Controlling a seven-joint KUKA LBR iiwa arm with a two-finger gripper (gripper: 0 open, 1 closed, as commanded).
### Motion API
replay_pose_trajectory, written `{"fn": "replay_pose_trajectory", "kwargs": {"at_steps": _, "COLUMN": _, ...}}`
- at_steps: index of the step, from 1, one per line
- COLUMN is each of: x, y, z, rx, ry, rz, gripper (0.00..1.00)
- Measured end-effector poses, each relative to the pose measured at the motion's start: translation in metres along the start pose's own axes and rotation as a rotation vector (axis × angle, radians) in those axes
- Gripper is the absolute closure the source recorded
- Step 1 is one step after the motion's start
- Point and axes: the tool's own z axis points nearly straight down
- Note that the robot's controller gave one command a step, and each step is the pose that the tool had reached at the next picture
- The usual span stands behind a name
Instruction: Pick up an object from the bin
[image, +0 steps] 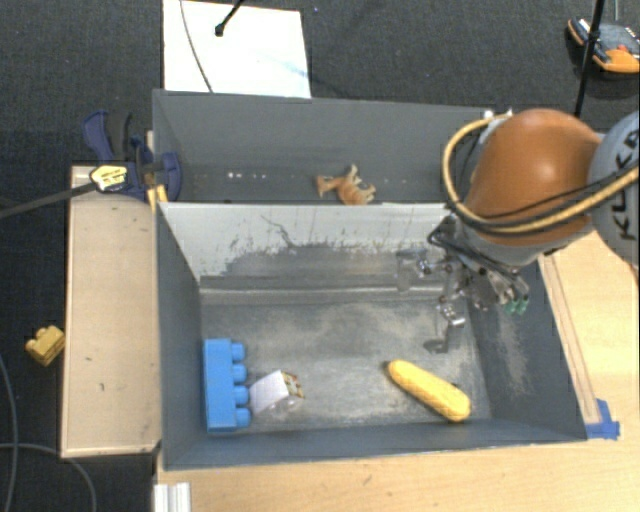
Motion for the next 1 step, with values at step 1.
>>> {"fn": "replay_pose_trajectory", "kwargs": {"at_steps": 1, "x": -0.0014, "y": -0.0221, "z": 0.0134, "rx": 0.003, "ry": -0.007, "rz": -0.024, "gripper": 0.00}}
